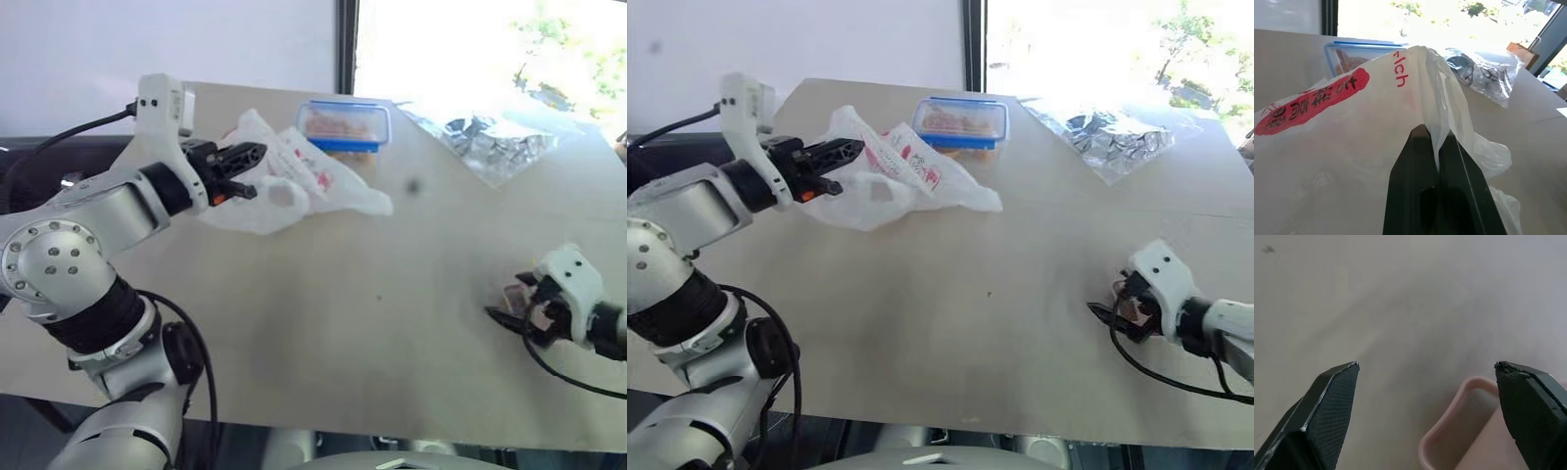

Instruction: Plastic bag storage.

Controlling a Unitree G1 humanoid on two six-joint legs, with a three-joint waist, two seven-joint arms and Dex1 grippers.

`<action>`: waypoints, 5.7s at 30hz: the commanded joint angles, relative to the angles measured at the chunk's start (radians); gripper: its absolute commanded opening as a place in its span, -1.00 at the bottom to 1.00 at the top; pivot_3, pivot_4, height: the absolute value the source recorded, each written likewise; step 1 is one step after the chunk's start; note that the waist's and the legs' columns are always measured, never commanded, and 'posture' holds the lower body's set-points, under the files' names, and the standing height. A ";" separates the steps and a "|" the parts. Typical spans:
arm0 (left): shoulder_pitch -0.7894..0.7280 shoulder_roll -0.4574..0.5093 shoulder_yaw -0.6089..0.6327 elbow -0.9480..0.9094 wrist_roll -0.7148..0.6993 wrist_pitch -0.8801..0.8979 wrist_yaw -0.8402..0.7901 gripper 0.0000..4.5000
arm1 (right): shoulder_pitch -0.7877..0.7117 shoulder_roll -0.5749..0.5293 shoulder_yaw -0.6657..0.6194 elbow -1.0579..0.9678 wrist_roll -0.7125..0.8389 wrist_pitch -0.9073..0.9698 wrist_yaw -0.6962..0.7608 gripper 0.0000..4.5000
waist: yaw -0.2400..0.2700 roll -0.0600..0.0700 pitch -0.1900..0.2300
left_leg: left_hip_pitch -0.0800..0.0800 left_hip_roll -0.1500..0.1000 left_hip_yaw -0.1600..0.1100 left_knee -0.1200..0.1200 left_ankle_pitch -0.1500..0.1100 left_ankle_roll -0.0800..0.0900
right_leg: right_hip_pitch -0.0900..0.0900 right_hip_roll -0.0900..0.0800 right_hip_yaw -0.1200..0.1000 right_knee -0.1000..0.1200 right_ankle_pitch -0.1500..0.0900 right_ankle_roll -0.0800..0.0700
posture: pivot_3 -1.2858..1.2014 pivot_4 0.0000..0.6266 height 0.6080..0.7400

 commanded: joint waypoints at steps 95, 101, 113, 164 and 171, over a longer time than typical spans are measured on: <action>0.069 -0.111 0.165 -0.130 -0.326 0.002 0.027 -1.00 | -0.762 0.463 0.487 0.271 -0.005 -0.153 0.184 -0.98 | -0.024 0.001 0.002 | -0.010 -0.001 -0.017 0.004 0.002 -0.003 | -0.001 0.009 -0.003 -0.001 0.001 -0.002 | 0.03 -0.52 1.00; 0.212 0.052 0.143 -0.195 -0.569 -0.040 0.073 -1.00 | -0.895 0.506 0.626 0.573 -0.166 -0.498 0.376 -0.98 | -0.022 0.002 0.004 | -0.012 -0.002 -0.019 0.004 0.002 -0.003 | -0.001 0.008 -0.001 -0.001 0.001 -0.002 | 0.03 -0.52 1.00; 0.452 0.353 -0.074 -0.286 -0.676 -0.336 0.064 -1.00 | -1.005 0.549 0.740 0.753 -0.320 -0.787 0.611 -0.98 | -0.029 0.004 0.005 | -0.010 -0.002 -0.019 0.003 0.002 -0.003 | -0.001 0.006 0.000 0.000 0.001 -0.003 | 0.03 -0.52 1.00; 0.264 0.345 -0.445 0.047 -0.073 -0.805 -0.546 -1.00 | -0.727 0.120 0.451 0.136 -0.113 -0.309 0.448 -0.98 | -0.022 0.008 0.009 | -0.012 -0.001 -0.019 -0.001 0.003 -0.005 | -0.004 0.012 0.002 -0.001 -0.004 -0.006 | 0.03 -0.52 1.00; 0.334 0.381 -0.476 -0.110 -0.087 -0.807 -0.604 -1.00 | -0.910 0.281 0.701 0.488 -0.320 -0.578 0.524 -0.98 | -0.027 0.008 0.009 | -0.011 -0.001 -0.018 -0.001 0.003 -0.005 | -0.005 0.013 0.002 0.000 -0.004 -0.006 | 0.03 -0.52 1.00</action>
